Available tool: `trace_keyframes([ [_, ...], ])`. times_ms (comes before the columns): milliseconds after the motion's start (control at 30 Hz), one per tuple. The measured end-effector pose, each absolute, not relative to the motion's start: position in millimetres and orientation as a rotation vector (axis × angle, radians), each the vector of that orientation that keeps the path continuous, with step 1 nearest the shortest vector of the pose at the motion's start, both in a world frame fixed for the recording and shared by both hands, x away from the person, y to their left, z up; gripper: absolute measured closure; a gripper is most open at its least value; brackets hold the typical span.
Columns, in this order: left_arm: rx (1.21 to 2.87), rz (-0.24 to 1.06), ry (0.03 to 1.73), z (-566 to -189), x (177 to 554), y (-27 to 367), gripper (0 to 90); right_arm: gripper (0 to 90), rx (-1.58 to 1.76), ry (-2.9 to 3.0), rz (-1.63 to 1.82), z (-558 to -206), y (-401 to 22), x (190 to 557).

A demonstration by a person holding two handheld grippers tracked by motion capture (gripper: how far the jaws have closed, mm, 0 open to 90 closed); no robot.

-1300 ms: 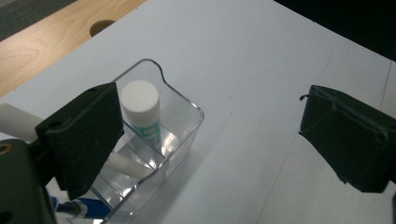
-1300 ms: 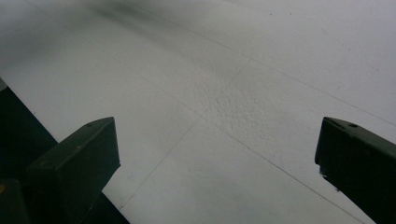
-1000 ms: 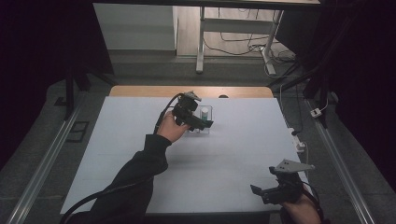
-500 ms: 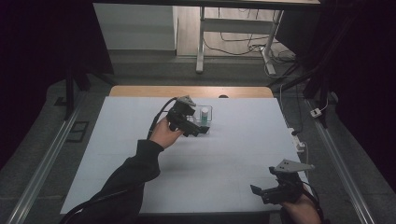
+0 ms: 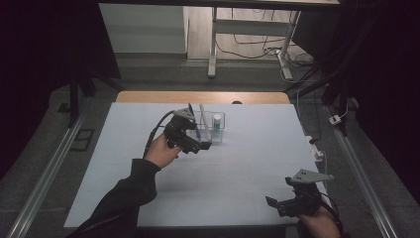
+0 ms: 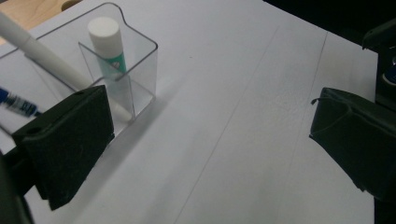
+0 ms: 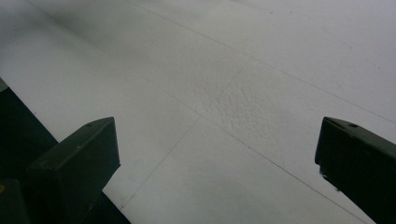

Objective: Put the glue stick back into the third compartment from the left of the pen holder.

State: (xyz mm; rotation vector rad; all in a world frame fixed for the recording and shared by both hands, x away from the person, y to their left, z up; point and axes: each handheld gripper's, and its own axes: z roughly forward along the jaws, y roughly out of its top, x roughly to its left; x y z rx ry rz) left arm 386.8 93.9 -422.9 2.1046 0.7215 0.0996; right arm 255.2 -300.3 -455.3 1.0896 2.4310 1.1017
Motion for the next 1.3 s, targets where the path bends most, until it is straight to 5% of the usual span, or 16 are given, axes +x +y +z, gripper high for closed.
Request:
trace_keyframes([
  [1300, 1.990, 0.097, 0.899, -439.3, 279.3, 188.0, 0.0, 0.0, 1.088, 2.446, 1.095, -455.6, -298.1, 256.1],
])
